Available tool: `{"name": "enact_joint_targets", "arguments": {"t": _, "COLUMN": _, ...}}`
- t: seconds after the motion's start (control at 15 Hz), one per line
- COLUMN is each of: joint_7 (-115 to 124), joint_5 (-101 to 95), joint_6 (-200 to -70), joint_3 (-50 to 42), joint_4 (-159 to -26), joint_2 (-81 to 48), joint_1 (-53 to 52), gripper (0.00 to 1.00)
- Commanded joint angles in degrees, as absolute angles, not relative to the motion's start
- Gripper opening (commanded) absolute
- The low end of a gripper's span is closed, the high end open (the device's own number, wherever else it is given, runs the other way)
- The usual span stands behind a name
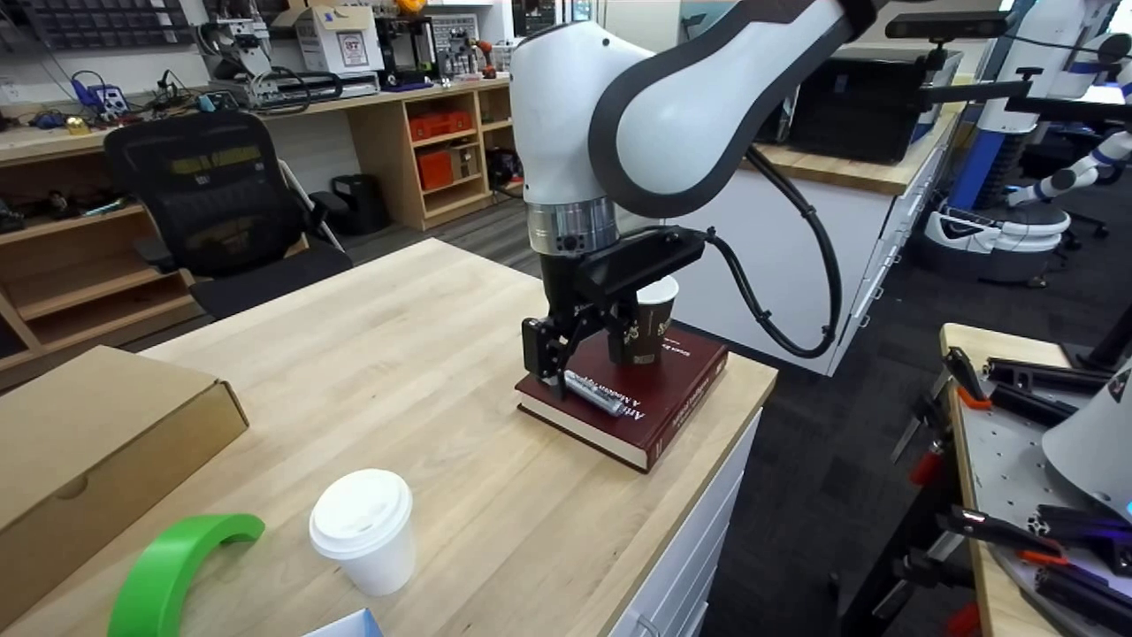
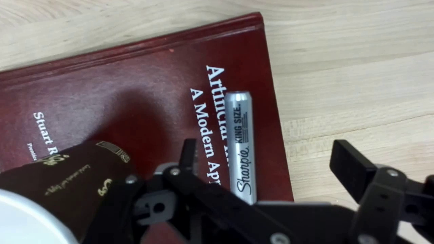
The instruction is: Put the marker in the cup
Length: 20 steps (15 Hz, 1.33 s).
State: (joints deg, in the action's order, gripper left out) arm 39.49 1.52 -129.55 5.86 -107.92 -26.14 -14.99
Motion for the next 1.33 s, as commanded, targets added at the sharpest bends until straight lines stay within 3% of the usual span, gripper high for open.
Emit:
{"name": "enact_joint_targets", "arguments": {"t": 0.0, "joint_7": 41.6, "joint_5": 1.4, "joint_6": -130.5, "joint_3": 4.4, "joint_4": -107.1, "joint_2": -27.5, "joint_1": -16.2, "gripper": 1.00}}
{"name": "enact_joint_targets", "arguments": {"t": 0.6, "joint_7": 40.4, "joint_5": 2.1, "joint_6": -130.9, "joint_3": 4.5, "joint_4": -107.8, "joint_2": -29.1, "joint_1": -16.1, "gripper": 1.00}}
{"name": "enact_joint_targets", "arguments": {"t": 0.67, "joint_7": 40.3, "joint_5": 2.2, "joint_6": -131.0, "joint_3": 4.5, "joint_4": -107.9, "joint_2": -29.3, "joint_1": -16.0, "gripper": 0.91}}
{"name": "enact_joint_targets", "arguments": {"t": 0.73, "joint_7": 40.1, "joint_5": 2.4, "joint_6": -131.2, "joint_3": 4.6, "joint_4": -108.0, "joint_2": -29.4, "joint_1": -15.9, "gripper": 0.74}}
{"name": "enact_joint_targets", "arguments": {"t": 1.27, "joint_7": 39.6, "joint_5": 2.4, "joint_6": -132.8, "joint_3": 4.5, "joint_4": -109.0, "joint_2": -28.3, "joint_1": -15.8, "gripper": 0.22}}
